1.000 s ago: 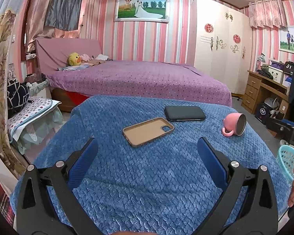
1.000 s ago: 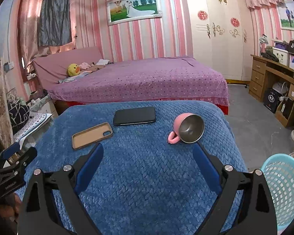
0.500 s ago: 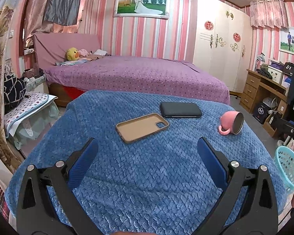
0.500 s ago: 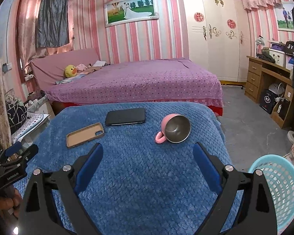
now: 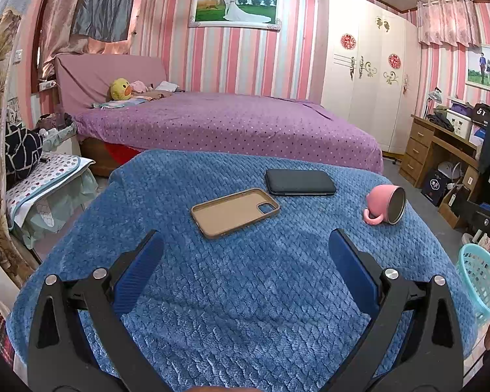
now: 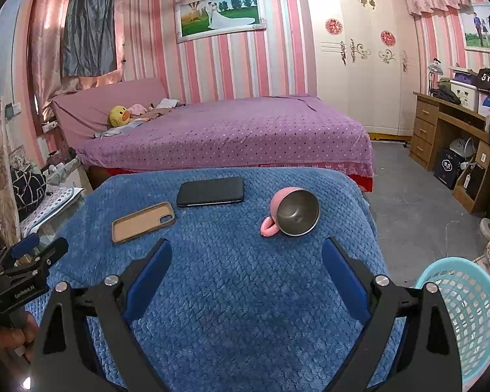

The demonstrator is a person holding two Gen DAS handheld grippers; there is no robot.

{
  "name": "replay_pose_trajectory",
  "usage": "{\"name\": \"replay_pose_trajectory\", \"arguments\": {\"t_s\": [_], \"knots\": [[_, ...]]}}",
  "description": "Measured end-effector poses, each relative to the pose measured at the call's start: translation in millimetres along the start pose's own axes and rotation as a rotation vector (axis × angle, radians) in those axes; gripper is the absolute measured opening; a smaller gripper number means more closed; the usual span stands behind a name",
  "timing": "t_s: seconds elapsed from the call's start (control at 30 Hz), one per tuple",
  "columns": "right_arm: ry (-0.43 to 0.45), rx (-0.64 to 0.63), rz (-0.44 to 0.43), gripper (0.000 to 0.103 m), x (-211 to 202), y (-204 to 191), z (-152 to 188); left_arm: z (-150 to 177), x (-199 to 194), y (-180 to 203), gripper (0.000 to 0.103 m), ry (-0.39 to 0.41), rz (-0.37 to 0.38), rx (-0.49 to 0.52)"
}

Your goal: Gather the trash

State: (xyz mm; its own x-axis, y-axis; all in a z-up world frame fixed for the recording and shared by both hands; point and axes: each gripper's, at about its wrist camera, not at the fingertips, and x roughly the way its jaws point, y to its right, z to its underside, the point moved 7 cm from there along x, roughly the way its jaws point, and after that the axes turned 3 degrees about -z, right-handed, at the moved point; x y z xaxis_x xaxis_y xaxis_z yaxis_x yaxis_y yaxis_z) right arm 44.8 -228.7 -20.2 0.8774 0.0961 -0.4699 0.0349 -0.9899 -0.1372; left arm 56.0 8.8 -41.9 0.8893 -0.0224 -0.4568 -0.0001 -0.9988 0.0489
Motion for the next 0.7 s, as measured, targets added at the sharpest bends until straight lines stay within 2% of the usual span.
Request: {"name": "replay_pose_trajectory", "arguments": {"t_s": [0.7], "knots": [[-0.011, -0.016, -0.002, 0.091, 2.9, -8.1, 2.4, 0.8, 0.5, -6.3, 0.098, 0.001, -0.005, -0.02]]}}
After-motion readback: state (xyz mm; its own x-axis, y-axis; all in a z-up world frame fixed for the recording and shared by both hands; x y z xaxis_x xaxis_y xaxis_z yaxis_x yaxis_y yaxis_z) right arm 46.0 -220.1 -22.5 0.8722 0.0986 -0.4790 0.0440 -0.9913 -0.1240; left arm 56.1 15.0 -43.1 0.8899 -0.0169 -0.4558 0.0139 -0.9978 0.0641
